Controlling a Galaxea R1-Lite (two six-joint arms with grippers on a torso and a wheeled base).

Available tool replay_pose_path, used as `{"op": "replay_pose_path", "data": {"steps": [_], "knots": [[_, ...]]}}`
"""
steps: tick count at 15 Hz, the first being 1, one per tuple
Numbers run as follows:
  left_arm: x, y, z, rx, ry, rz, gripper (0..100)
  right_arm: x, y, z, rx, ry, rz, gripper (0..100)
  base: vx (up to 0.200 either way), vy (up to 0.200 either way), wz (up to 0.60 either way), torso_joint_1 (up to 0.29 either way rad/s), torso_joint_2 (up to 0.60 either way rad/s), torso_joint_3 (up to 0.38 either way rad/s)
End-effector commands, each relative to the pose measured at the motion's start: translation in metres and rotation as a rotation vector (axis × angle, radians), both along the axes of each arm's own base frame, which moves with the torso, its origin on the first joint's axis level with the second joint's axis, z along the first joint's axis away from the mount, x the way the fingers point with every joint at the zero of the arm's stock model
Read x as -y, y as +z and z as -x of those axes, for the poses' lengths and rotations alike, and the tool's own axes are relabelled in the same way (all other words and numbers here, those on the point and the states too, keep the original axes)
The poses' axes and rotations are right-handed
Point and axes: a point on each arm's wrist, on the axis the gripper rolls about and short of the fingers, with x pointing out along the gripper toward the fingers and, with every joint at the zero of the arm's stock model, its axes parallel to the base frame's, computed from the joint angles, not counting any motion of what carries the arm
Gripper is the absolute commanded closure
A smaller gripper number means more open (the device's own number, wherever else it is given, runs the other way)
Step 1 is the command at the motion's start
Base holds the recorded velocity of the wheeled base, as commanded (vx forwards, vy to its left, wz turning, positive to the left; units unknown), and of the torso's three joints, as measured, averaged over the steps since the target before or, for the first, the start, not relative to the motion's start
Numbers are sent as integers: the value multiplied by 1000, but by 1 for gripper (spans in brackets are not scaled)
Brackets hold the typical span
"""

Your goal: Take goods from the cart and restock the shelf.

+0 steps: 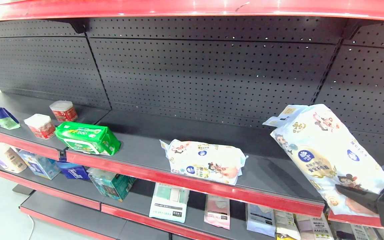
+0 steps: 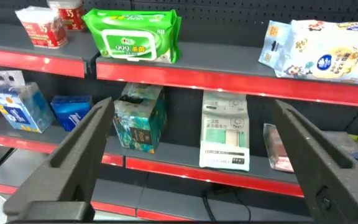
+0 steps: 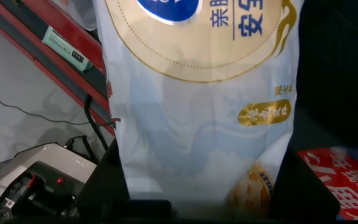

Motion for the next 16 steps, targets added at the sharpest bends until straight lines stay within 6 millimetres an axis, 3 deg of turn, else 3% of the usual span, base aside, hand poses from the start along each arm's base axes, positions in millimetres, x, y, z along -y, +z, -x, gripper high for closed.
{"op": "replay_pose_path", "data": {"steps": [1, 6, 10, 16], "knots": [[0, -2, 0, 5, -1, 0, 0, 0, 0, 0, -1, 0, -1, 100, 0, 0, 0, 0, 0, 0], [0, -2, 0, 3, -1, 0, 0, -1, 1, -11, -21, -2, 2, 100, 0, 0, 0, 0, 0, 0], [0, -2, 0, 5, -1, 0, 0, -4, 2, -40, -67, 6, 10, 100, 0, 0, 0, 0, 0, 0], [0, -2, 0, 5, -1, 0, 0, -9, -15, -80, -147, 72, 82, 100, 0, 0, 0, 0, 0, 0]]}}
